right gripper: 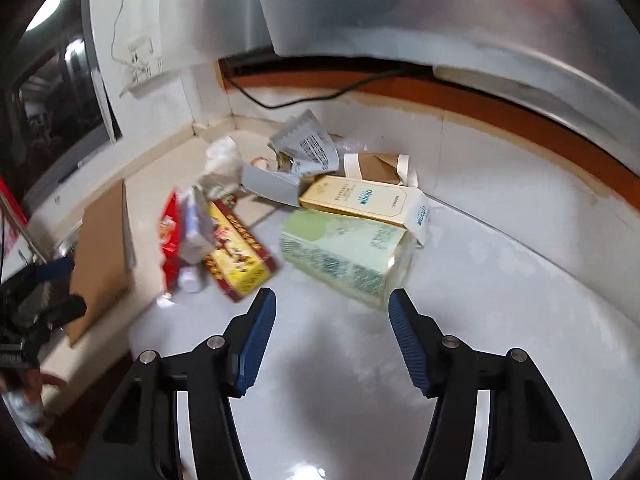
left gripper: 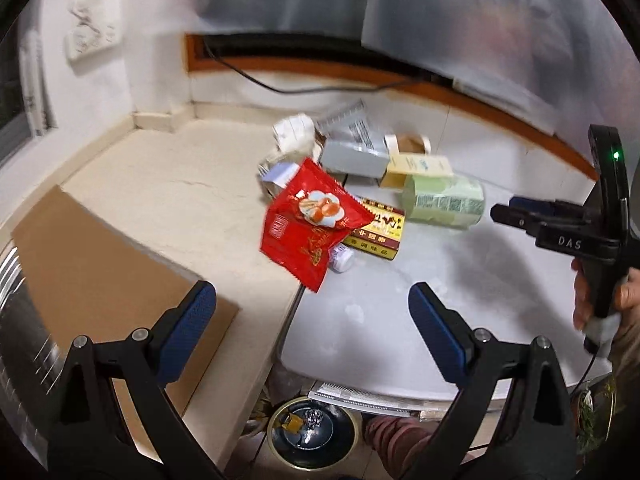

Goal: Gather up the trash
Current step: 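Grasp the red snack packet with the left tool while the right tool grasps the green can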

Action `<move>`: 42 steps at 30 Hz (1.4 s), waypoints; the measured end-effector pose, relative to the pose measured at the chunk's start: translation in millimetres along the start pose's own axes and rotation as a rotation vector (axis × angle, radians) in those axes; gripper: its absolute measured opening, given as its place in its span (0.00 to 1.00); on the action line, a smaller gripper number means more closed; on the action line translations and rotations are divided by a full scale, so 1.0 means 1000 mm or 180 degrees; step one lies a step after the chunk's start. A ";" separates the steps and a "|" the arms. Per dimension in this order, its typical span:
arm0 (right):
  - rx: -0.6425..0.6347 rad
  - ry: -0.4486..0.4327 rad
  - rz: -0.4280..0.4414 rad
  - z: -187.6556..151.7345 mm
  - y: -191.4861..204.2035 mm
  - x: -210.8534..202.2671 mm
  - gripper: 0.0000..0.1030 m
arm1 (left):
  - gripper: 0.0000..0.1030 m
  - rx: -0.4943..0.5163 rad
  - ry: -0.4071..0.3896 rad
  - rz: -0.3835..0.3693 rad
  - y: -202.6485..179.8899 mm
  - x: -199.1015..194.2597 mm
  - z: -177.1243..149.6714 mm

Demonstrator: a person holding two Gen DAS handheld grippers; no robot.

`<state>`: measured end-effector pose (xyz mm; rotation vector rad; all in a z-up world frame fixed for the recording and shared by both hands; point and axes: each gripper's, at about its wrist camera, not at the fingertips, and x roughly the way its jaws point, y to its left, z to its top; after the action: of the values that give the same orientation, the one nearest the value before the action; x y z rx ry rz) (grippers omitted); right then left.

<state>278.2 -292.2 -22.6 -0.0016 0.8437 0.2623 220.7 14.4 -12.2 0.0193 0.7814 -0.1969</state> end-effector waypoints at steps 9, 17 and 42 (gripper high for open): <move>-0.0238 -0.0170 0.0301 0.029 -0.025 0.028 0.59 | 0.93 0.0417 0.0243 0.0034 -0.018 0.078 0.024; -0.0885 0.0240 0.0119 0.052 -0.003 0.076 0.59 | 0.93 0.0520 0.0441 0.0090 -0.016 0.121 0.041; -0.1392 0.0230 -0.0502 0.024 0.018 0.070 0.65 | 0.46 -0.0389 0.0549 -0.0467 0.037 0.110 0.018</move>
<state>336.2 -255.8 -56.6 -0.4865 0.8391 0.2948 316.0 30.1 -78.3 -0.1386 0.9665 -0.2888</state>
